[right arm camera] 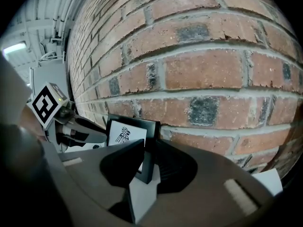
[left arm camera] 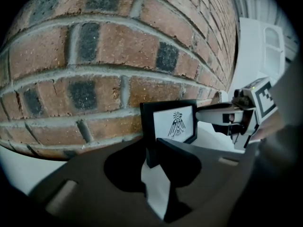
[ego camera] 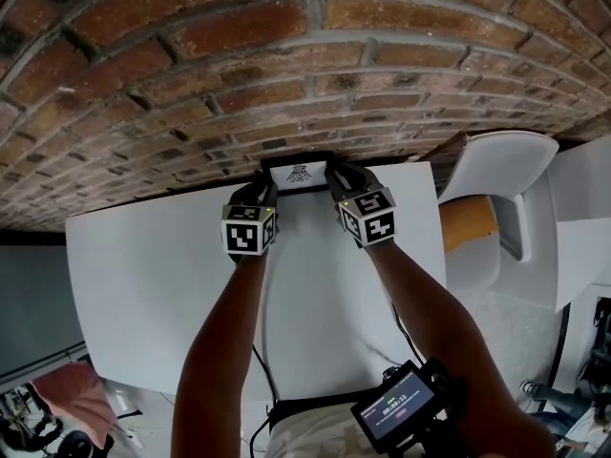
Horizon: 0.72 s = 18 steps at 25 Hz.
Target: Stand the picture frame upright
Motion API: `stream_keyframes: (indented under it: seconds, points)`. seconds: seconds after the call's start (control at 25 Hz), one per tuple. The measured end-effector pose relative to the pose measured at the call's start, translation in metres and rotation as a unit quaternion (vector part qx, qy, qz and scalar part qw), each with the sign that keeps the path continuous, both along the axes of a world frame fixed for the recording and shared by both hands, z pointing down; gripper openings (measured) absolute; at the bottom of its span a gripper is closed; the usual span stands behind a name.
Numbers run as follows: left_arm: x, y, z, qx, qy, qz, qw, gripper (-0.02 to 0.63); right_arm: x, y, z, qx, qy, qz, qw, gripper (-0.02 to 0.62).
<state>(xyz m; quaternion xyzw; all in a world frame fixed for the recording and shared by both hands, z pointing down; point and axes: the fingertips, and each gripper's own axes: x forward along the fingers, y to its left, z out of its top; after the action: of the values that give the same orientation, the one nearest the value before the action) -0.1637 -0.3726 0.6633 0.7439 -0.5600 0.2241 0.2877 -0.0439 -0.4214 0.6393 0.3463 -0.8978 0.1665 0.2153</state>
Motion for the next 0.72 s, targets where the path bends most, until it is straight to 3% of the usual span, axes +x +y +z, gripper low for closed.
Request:
stream_keyframes:
  seconds: [0.72]
  points:
    - [0.0004,-0.0047,0.0044,0.003,0.028,0.000,0.9996,0.114,0.0028,-0.0084,0.0011,0.019,0.017,0.004,1.000,0.134]
